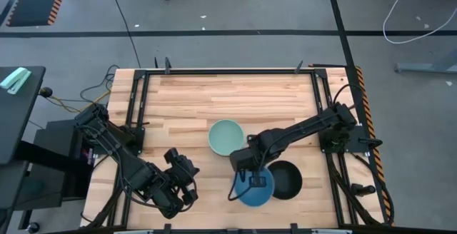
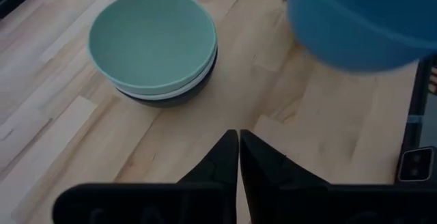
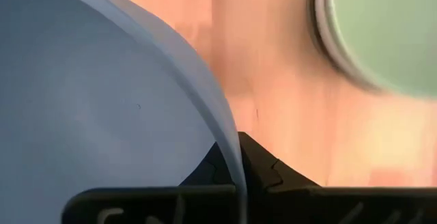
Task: Nest bowls inside each other
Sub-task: Stack the blue bowl on the black bowl
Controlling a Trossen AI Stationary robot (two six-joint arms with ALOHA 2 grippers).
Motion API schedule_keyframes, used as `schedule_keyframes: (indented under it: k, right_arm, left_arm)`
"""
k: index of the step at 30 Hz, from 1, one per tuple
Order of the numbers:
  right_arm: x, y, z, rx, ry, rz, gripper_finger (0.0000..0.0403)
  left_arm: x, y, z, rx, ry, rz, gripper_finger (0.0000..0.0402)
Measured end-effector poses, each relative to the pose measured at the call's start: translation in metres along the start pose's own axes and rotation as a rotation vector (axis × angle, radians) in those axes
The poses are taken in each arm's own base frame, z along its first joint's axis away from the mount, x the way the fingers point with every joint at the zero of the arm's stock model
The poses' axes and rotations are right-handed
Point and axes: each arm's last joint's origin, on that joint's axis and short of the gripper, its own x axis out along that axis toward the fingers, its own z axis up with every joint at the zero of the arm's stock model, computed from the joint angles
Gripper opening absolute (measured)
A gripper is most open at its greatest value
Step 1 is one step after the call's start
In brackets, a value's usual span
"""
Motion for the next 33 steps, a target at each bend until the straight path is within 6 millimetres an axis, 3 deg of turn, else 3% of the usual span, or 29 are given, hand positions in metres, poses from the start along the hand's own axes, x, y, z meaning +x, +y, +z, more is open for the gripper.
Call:
schedule_keyframes:
  k: [8,13,26,33]
  right_arm:
    - [-0.006,0.009,-0.024,0.026,0.182,-0.064,0.0002]
    - [-0.012,0.011,-0.030,0.046,0.204,-0.063,0.0002]
    - [-0.066,0.008,-0.058,0.178,0.084,-0.003,0.0002]
    - [-0.055,0.006,-0.081,0.235,0.158,-0.051,0.0002]
  left_arm:
    - [0.000,0.003,-0.002,0.028,0.013,0.027,0.0019]
    - [0.000,0.005,-0.002,0.044,0.020,0.042,0.0027]
    - [0.000,0.008,-0.003,0.062,0.029,0.062,0.0016]
    - [0.000,0.008,-0.003,0.062,0.029,0.063,0.0023]
